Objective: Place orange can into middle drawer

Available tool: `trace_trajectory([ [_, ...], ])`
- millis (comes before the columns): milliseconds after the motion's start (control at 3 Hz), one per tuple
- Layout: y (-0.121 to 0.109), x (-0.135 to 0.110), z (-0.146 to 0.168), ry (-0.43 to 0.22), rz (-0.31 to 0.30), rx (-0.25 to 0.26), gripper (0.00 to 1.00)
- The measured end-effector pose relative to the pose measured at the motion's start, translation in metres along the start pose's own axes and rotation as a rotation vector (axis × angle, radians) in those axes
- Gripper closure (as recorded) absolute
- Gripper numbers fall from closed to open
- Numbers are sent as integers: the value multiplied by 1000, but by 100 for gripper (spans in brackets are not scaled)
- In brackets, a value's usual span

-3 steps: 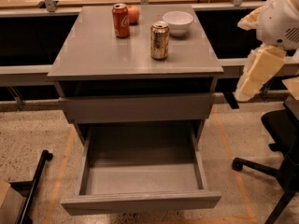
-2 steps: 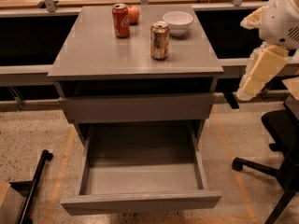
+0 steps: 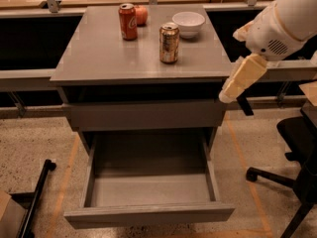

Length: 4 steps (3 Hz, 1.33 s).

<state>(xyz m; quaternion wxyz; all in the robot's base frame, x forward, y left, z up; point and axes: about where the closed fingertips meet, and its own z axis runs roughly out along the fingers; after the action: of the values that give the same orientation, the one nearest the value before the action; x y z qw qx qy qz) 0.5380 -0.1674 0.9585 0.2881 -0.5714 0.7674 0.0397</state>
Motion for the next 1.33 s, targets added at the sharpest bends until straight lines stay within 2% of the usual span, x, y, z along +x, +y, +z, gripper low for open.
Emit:
trace_trajectory([
  [333, -22, -22, 38, -71, -16, -11, 0],
  [667, -52, -40, 71, -142, 6, 0, 0],
  [1000, -60, -42, 81, -159, 14, 3, 0],
  [1333, -57, -38, 88, -191, 70, 18, 0],
])
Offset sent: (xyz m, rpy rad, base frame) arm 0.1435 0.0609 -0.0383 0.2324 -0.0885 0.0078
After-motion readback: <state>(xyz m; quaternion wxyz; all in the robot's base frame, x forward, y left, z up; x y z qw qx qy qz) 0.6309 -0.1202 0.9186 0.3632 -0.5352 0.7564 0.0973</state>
